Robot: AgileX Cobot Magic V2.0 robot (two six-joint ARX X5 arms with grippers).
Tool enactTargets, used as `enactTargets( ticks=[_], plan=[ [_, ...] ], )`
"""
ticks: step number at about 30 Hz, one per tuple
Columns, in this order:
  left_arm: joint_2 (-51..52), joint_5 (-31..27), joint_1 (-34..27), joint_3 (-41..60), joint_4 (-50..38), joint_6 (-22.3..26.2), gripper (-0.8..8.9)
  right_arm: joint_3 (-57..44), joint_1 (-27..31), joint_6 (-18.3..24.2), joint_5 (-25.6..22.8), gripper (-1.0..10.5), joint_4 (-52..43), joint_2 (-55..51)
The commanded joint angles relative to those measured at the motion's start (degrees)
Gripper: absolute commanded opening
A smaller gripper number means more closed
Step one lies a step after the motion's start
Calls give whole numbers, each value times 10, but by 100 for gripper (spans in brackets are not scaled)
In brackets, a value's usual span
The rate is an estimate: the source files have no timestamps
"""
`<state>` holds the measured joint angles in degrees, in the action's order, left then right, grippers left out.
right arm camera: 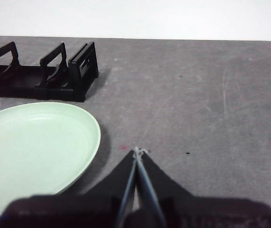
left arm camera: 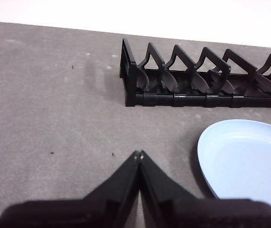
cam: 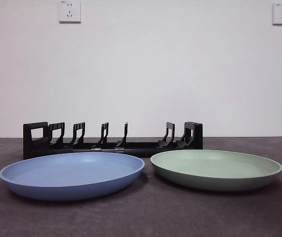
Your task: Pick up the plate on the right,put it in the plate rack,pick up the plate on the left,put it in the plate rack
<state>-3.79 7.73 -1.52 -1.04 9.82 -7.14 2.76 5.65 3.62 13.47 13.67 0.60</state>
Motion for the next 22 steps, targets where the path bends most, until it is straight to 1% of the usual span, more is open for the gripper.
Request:
enactTargets(
  ticks=[1, 2, 3, 4, 7, 9, 12, 14, 17, 22],
  plan=[
    [0, 2, -2, 5, -5, -4, -4, -5, 0, -8, 15, 0, -1, -1],
    [0, 3, -2, 4, -4, -4, -4, -5, 0, -17, 15, -1, -3, -1],
    [0, 4, -2, 3, -4, -4, -4, -5, 0, -40, 15, -3, -7, -1],
    [-1, 11, -2, 0, -3, -4, -4, -5, 0, -79, 15, -3, -16, -1],
    [-1, 38, -2, -13, -2, -9, -5, -3, 0, -159, 15, -9, -48, -1],
    [-2, 45, -2, -28, 1, -19, -6, 2, 0, -197, 15, -10, -70, -1],
    [-8, 47, -2, -57, 10, -33, -6, 24, 0, -237, 15, -11, -77, 0],
    [-18, 47, -2, -83, 23, -34, -6, 45, 0, -251, 16, -11, -76, 6],
    [-41, 62, -2, -127, 44, -34, -6, 86, 0, -251, 33, -11, -77, 25],
    [-98, 110, -2, -208, 70, -34, -6, 174, 0, -248, 84, -11, -64, 84]
  ],
)
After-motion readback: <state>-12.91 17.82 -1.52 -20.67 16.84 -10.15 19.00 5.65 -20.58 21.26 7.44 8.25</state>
